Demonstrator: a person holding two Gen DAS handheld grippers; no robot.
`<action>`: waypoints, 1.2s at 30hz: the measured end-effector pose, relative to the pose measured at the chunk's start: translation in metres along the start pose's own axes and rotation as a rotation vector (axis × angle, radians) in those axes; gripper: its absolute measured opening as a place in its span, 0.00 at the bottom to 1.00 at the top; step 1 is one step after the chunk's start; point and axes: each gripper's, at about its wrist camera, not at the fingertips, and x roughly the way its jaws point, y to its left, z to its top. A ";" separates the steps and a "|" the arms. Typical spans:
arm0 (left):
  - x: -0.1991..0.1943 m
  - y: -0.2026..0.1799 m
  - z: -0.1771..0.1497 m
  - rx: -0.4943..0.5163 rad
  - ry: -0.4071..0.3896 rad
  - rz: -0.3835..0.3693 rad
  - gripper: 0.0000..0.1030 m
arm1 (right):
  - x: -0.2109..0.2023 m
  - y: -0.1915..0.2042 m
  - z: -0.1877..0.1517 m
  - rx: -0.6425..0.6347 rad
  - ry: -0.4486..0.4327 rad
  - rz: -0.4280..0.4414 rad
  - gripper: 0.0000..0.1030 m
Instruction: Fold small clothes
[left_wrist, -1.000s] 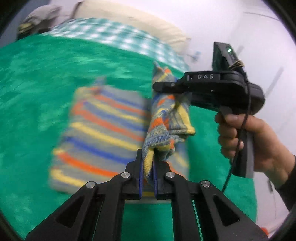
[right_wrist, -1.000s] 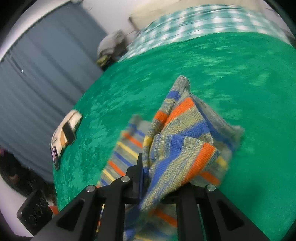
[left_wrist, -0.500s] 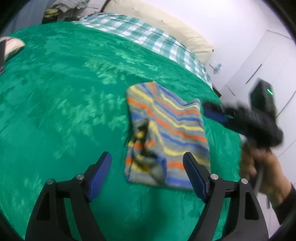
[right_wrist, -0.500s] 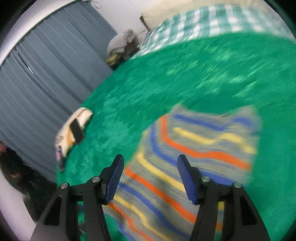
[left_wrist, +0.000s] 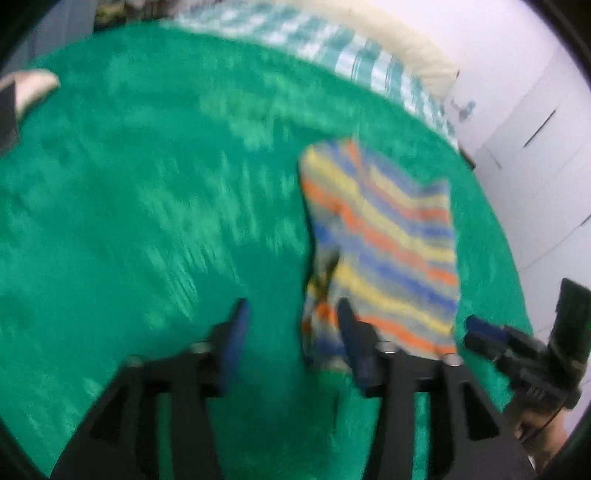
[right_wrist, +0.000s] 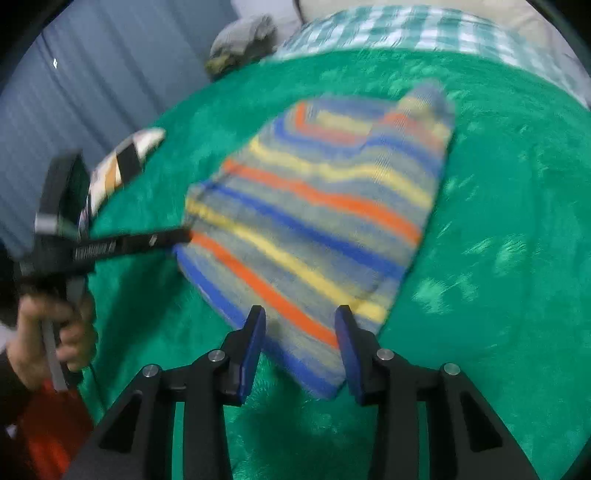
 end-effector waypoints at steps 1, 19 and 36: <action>-0.004 -0.002 0.008 0.010 -0.029 -0.002 0.61 | -0.010 -0.003 0.012 -0.009 -0.036 -0.010 0.38; 0.062 -0.008 0.052 0.114 0.046 -0.072 0.73 | 0.039 -0.069 0.079 0.210 -0.097 -0.013 0.46; 0.124 -0.038 0.064 0.104 0.182 -0.192 0.18 | 0.083 -0.066 0.047 0.395 -0.066 0.214 0.29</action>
